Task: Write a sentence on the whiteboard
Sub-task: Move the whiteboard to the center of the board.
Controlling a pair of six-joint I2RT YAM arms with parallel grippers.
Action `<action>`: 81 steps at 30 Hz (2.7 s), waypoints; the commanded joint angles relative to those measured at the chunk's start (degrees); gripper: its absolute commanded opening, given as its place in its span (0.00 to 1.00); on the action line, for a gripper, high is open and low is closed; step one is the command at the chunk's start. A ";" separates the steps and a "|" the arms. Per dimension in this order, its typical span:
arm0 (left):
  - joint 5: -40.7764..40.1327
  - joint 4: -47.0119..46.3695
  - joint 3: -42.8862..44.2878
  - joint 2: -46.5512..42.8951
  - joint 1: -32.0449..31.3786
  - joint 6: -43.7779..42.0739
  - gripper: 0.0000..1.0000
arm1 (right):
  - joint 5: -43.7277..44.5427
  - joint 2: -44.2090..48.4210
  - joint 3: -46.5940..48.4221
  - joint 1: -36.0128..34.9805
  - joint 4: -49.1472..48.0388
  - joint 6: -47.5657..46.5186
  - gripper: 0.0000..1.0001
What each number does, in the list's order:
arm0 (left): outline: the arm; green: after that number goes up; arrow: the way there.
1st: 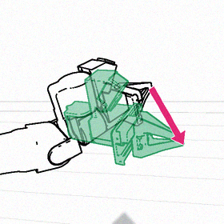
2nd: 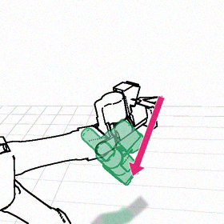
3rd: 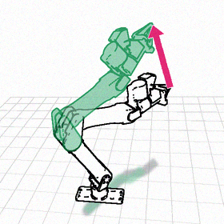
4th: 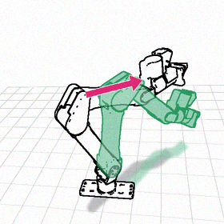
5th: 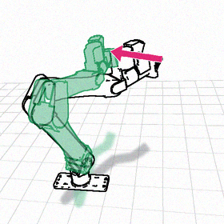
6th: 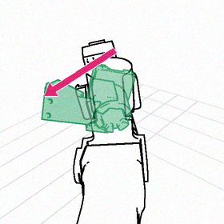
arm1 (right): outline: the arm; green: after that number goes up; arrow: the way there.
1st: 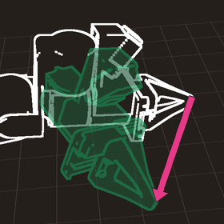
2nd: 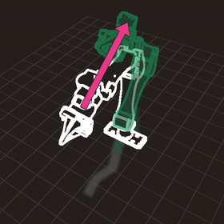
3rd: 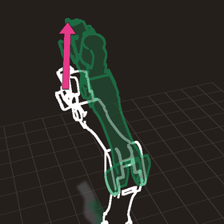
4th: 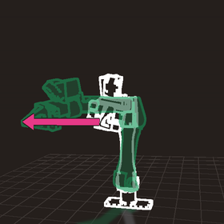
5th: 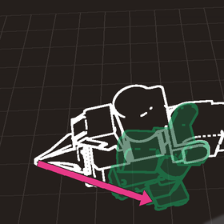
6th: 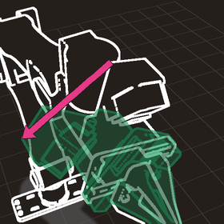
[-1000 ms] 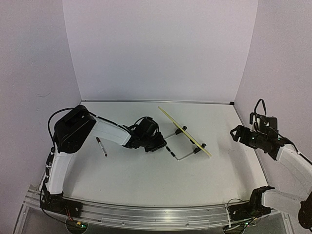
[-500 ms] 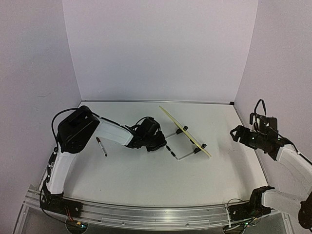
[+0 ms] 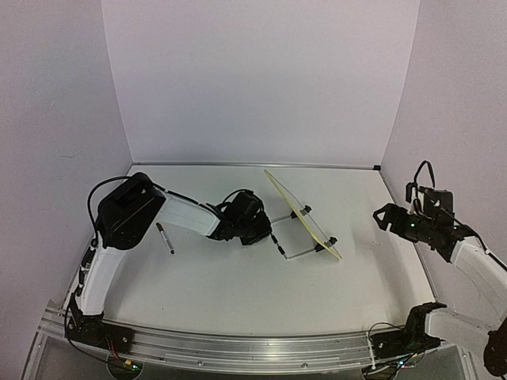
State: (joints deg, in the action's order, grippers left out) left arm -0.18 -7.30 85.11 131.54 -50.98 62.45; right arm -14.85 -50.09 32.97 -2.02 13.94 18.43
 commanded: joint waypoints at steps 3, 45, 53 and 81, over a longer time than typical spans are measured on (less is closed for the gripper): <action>-1.94 10.51 -1.03 2.27 2.02 -7.55 0.00 | -6.60 -0.58 0.38 -0.27 0.38 -0.50 0.92; 12.49 6.11 -22.54 -28.72 17.95 -38.03 0.50 | -21.41 -52.75 23.98 -18.92 -20.27 -12.72 0.50; 8.73 12.56 -31.54 -43.53 19.23 -34.03 0.49 | -26.47 -60.34 30.64 -16.66 -20.18 -13.93 0.42; 1.33 25.48 -36.33 -60.38 20.30 -35.35 0.46 | -35.58 -66.88 33.84 -14.81 -19.92 -12.04 0.44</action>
State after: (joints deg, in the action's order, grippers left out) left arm 2.84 17.76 48.99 73.26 -31.06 28.32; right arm -48.03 -119.17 69.35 -16.73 -5.67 6.08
